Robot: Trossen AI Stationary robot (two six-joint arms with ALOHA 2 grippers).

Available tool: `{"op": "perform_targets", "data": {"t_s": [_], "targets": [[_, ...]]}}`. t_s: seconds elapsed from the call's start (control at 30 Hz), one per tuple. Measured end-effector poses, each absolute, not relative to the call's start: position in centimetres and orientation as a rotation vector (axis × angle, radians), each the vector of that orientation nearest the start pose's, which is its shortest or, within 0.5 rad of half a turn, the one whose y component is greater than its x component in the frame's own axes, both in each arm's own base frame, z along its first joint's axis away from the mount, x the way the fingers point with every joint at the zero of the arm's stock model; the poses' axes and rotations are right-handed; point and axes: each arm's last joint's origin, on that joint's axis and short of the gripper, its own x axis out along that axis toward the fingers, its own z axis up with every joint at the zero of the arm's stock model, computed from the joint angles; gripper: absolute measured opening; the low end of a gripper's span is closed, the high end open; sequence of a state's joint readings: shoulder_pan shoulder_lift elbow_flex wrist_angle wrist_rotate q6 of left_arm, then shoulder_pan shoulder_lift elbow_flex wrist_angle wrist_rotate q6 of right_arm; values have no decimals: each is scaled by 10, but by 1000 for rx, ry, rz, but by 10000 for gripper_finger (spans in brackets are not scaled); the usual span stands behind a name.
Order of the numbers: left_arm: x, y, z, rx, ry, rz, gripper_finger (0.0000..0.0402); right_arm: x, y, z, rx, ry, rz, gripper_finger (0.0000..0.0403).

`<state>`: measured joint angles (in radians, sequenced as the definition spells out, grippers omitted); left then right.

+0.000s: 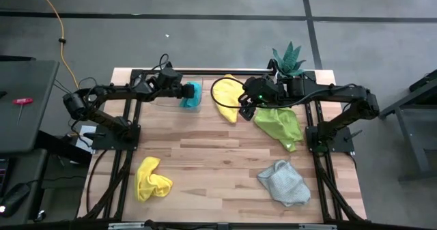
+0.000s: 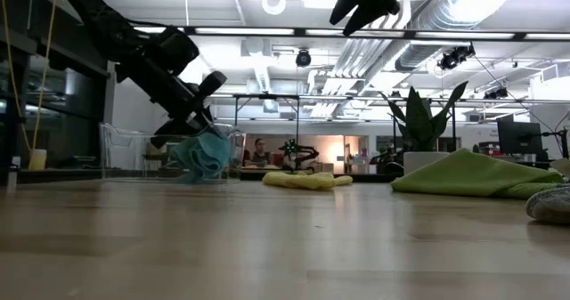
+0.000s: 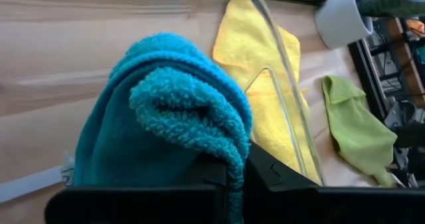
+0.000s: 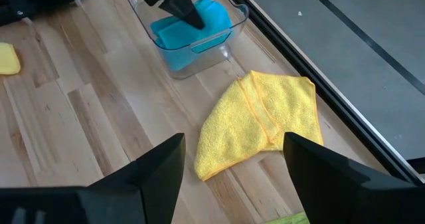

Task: Fold microfiber towels
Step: Put the blue towel into the transparent bin

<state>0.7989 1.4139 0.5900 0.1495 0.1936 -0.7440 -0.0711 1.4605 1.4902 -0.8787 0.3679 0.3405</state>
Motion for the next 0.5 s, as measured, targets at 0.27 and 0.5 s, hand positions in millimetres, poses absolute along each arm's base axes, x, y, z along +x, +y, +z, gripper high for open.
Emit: {"op": "perform_targets", "data": {"t_s": [0.27, 0.5], "targets": [[192, 182, 166, -1002, 370, 771, 54, 295, -31, 362, 188, 765, -550, 247], [187, 186, 167, -975, 376, 770, 118, 295, -31, 362, 188, 765, -550, 247]]}}
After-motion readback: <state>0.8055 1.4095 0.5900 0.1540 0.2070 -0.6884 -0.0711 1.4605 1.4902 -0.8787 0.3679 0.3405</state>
